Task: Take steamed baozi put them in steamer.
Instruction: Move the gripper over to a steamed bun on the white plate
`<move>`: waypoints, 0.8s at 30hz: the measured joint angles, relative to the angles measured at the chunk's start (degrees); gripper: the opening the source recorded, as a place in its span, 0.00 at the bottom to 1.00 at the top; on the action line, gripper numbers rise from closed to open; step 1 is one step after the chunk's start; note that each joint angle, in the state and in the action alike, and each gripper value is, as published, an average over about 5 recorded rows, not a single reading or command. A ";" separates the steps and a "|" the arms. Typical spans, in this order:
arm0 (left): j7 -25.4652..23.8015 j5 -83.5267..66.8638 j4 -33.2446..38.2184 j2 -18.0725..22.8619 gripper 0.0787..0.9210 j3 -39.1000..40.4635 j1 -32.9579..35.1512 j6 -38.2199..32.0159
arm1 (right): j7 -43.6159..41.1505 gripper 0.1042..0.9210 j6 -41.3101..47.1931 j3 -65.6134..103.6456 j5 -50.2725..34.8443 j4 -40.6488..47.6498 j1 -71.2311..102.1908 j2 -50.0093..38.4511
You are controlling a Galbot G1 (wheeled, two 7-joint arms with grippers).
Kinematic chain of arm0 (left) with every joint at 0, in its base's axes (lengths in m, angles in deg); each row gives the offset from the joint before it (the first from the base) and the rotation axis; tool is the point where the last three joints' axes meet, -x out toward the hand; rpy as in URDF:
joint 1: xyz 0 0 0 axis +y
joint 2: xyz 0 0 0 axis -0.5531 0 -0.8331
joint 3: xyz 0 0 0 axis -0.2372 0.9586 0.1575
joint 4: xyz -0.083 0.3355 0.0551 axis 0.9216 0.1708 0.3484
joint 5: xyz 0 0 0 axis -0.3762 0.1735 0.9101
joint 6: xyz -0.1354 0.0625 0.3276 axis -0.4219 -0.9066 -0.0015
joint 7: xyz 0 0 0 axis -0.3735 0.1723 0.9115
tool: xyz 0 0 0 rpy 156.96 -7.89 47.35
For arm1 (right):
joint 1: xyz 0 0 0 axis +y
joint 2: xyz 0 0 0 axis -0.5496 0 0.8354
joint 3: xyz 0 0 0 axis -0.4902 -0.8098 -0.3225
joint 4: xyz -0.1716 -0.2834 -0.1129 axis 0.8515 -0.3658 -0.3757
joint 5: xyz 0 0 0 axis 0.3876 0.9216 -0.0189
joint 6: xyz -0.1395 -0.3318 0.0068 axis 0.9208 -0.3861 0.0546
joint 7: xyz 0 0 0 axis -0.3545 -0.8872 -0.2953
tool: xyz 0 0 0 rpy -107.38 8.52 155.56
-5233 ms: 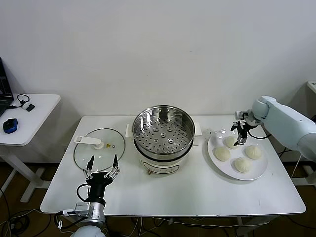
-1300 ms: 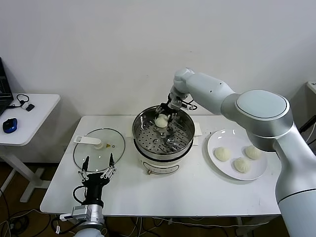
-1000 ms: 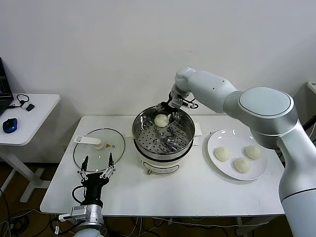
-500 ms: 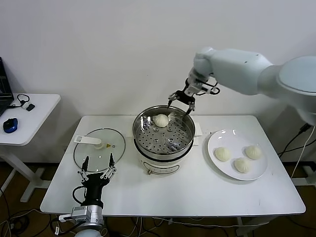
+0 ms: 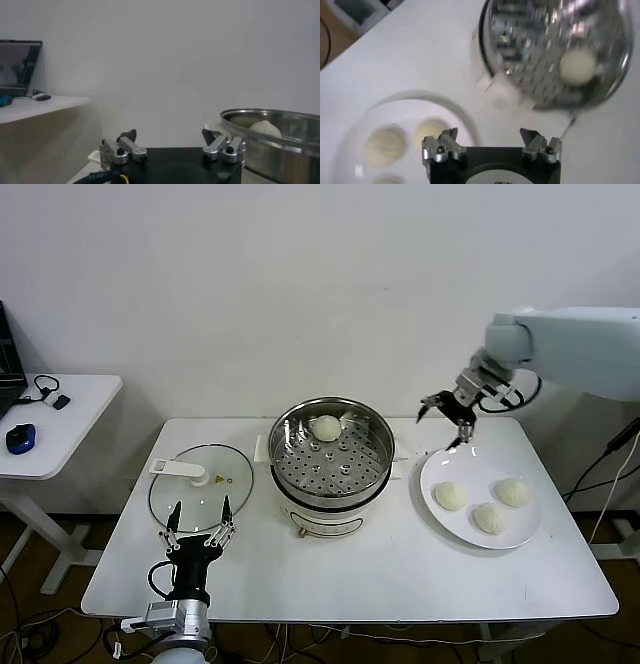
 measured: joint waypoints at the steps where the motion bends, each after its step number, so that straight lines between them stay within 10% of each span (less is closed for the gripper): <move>1: 0.00 -0.02 -0.11 -0.01 0.88 0.05 -0.04 -0.02 | 0.11 0.88 3.10 -0.31 -0.42 -0.76 0.01 -1.08; 10: -0.01 -0.07 -0.83 -0.08 0.88 0.42 -0.32 -0.05 | 1.07 0.88 21.99 0.97 -3.44 -3.78 3.81 -8.56; 24: 0.21 -0.08 -1.31 -0.26 0.88 -0.44 0.15 -0.21 | -0.80 0.88 28.14 12.57 -3.05 3.28 18.98 -8.98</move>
